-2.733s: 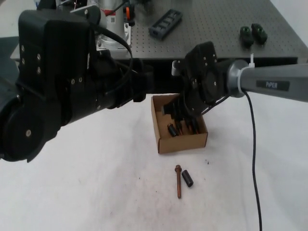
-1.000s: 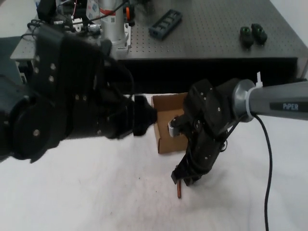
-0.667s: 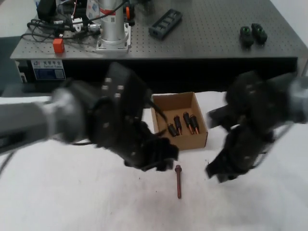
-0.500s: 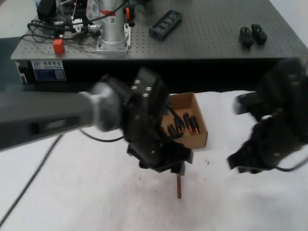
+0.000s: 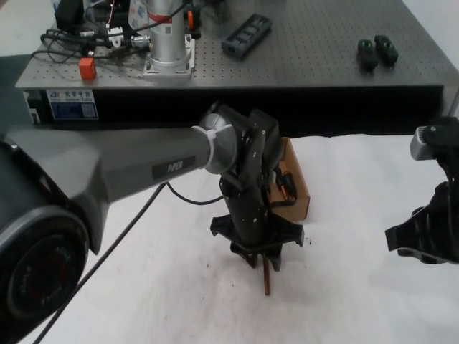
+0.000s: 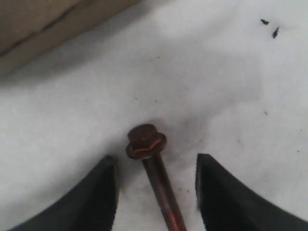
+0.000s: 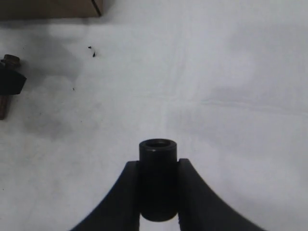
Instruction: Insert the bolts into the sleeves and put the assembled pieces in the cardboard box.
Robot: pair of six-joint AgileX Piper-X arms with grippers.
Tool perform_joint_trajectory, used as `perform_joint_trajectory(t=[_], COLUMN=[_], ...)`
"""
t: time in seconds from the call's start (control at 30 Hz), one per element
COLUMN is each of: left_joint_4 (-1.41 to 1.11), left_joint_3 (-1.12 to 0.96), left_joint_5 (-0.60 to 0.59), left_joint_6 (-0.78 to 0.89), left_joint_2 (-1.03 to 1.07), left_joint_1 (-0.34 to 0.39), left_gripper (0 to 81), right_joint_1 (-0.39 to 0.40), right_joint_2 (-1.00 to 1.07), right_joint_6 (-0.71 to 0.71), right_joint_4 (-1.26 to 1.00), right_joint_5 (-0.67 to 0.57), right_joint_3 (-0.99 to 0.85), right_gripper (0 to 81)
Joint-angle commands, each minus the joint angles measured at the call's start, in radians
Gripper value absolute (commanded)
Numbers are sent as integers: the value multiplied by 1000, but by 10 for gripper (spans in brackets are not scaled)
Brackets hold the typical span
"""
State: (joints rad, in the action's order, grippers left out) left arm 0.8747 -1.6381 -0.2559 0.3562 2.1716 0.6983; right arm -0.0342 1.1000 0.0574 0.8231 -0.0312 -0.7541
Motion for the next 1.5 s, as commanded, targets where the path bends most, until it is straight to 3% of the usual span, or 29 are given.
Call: perform_joint_trajectory(t=[0.0, 0.13, 0.17, 0.3, 0.5, 0.6, 0.7, 0.77, 0.9, 1.07, 1.47], left_joint_4=[31, 47, 43, 42, 21, -141, -372, -536, -766, -1038, -1116], left_joint_3=[-1, -1, -1, -9, 8, 106, 255, 372, 562, 717, 763], left_joint_5=[-2, -68, -98, -162, -129, -129, -250, -325, -397, -406, -422], left_joint_6=[10, 7, 0, 0, -66, -32, 43, 92, 132, 229, 294], left_joint_2=[26, 30, 30, 22, -124, -260, -408, -503, -650, -764, -796], left_joint_1=[6, 6, 6, 4, -34, -68, -98, -109, -114, -114, -116], left_gripper=[292, 12, 1, 3, 6, 6, 6, 6, 6, 6, 6], right_joint_1=[-6, -6, -6, -6, 15, 46, 93, 143, 270, 365, 375], right_joint_2=[-9, -9, -9, -9, -43, -103, -147, -158, -137, -67, -9], right_joint_6=[-19, -19, -19, -18, -20, -41, -127, -224, -343, -442, -491], right_joint_4=[1, 1, 1, 1, -19, -40, -161, -288, -561, -823, -989], right_joint_5=[-2, -2, -2, -18, -259, -315, -521, -594, -594, -551, -524], right_joint_3=[-3, -3, -3, -3, 25, 75, 147, 190, 239, 239, 239], right_gripper=[48, 48, 48, 48, 48, 48, 48, 48, 48, 48, 48])
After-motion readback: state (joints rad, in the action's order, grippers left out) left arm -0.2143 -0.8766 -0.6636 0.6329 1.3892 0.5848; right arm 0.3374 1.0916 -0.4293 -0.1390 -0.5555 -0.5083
